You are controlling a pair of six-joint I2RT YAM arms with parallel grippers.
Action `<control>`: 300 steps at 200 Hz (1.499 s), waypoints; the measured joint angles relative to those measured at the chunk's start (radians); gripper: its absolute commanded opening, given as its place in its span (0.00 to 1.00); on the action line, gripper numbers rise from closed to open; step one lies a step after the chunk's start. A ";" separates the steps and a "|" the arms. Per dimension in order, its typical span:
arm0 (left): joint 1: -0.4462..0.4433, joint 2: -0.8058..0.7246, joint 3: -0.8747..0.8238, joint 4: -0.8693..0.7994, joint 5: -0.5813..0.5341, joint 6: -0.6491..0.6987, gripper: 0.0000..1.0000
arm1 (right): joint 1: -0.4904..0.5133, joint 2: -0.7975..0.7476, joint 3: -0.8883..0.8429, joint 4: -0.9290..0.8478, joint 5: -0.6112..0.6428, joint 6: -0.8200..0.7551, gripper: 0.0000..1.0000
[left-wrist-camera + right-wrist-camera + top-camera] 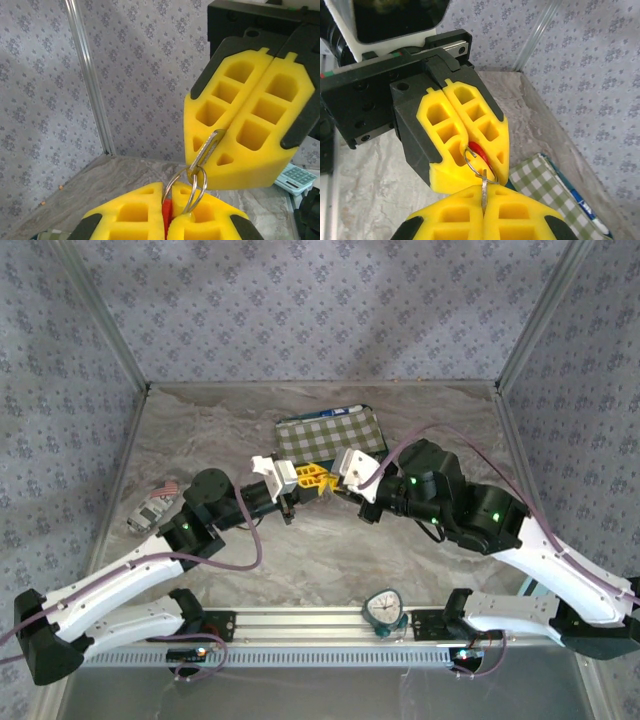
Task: Remove the keys from the keyring
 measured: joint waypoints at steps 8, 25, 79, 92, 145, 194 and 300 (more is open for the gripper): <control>0.000 0.000 0.003 -0.008 0.000 -0.006 0.00 | 0.015 0.000 -0.002 0.000 0.029 -0.015 0.00; 0.000 0.000 0.012 -0.032 0.000 -0.016 0.00 | 0.054 0.000 -0.006 0.000 0.103 -0.050 0.00; -0.001 0.003 0.033 -0.081 0.001 -0.032 0.00 | 0.154 0.007 -0.011 -0.001 0.290 -0.142 0.00; -0.001 0.004 0.037 -0.088 0.000 -0.035 0.00 | 0.166 0.010 -0.011 -0.002 0.316 -0.155 0.00; 0.000 0.004 0.038 -0.124 -0.002 -0.039 0.00 | 0.201 0.034 -0.007 -0.024 0.392 -0.188 0.00; 0.001 0.003 0.038 -0.142 -0.008 -0.043 0.00 | 0.220 0.055 0.005 -0.039 0.433 -0.203 0.00; 0.010 -0.011 0.038 -0.144 -0.006 -0.063 0.00 | 0.235 0.080 0.008 -0.013 0.463 -0.227 0.00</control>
